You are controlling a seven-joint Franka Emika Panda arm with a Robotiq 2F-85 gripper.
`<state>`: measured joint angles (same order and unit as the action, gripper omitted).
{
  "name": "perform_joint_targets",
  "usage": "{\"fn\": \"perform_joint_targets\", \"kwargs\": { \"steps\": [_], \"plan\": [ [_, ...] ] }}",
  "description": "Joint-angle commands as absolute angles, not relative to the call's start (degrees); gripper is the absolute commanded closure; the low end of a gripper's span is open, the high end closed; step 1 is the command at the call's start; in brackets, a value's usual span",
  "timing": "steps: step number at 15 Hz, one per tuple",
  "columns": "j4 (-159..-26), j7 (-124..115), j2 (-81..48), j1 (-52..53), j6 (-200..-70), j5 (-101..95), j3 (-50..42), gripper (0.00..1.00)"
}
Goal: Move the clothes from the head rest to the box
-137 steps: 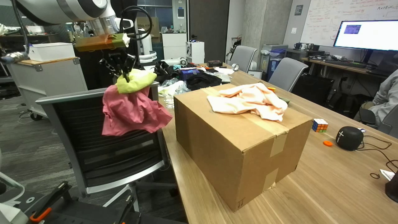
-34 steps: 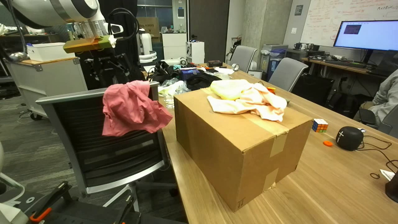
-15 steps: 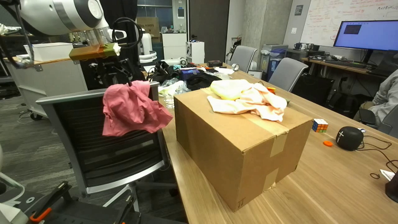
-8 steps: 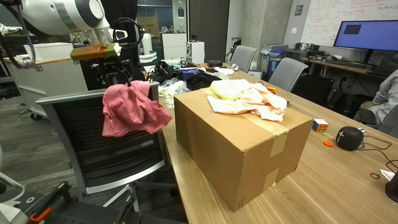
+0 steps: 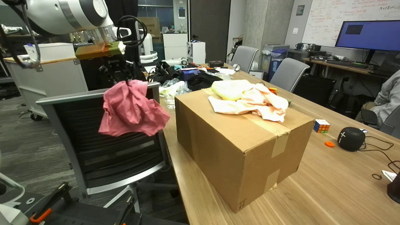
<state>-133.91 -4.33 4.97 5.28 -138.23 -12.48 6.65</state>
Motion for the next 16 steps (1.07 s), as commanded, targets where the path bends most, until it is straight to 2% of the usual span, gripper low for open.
{"fn": "perform_joint_targets", "kwargs": {
  "steps": [1, 3, 16],
  "plan": [
    [-134.27, -5.35, 4.68, 4.66, -140.04, -14.56, 6.36, 1.0],
    [-134.45, -5.24, 5.27, 4.69, -140.22, -15.13, 6.43, 0.96],
    [-127.41, -2.96, 13.44, 4.66, -136.44, -15.26, 6.42, 0.96]
  ]
}}
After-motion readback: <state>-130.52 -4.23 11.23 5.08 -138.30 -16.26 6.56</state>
